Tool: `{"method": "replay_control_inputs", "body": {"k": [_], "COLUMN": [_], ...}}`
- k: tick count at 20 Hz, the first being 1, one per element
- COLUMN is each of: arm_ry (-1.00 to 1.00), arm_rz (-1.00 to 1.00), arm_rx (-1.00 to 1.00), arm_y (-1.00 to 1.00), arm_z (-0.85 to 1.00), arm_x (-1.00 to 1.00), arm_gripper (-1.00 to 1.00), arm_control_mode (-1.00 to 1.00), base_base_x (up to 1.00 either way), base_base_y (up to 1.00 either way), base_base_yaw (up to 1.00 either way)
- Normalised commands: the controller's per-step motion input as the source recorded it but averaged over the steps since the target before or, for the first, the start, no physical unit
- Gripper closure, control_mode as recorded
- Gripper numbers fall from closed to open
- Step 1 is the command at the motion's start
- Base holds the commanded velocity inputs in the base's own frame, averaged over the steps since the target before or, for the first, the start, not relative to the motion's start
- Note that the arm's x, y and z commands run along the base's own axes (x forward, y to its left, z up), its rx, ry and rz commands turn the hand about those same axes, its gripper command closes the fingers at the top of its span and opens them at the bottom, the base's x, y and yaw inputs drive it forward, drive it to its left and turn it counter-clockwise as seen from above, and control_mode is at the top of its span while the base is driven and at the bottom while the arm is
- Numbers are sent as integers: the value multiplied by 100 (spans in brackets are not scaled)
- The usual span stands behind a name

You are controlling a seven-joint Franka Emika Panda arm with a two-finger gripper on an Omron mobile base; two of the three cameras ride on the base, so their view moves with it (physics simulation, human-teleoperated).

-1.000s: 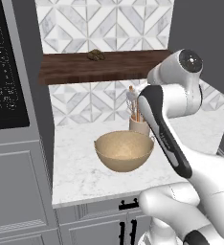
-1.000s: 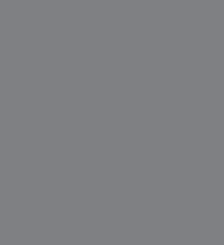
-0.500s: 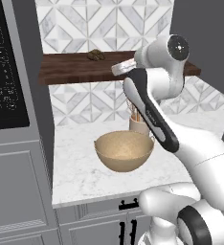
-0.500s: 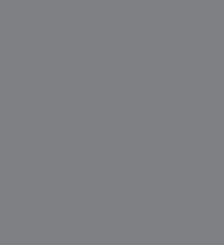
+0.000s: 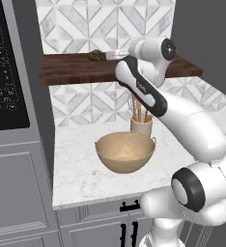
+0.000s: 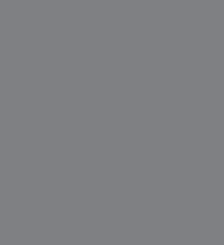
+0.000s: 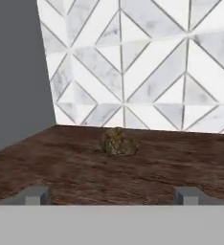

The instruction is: Open the cabinet, pick up the bread from the cabinet and place it in the basket. Then move the basket to the dining counter.

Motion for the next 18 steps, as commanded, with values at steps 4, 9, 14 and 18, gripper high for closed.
{"method": "replay_control_inputs", "body": {"k": [4,9,14,18], "arm_ry": [4,6,7,11], "arm_rz": [3,1,0,0], "arm_rx": [8,-2,-4,-2], "arm_y": [21,33,12,9], "arm_z": [61,27,-2,-12], "arm_x": [86,77,48,33], "arm_gripper": [-100,-100,-100,-100], "arm_control_mode": [-100,-100,-100,-100], "base_base_x": [0,0,0,0], "base_base_y": [0,0,0,0], "base_base_yaw": [0,0,0,0]}}
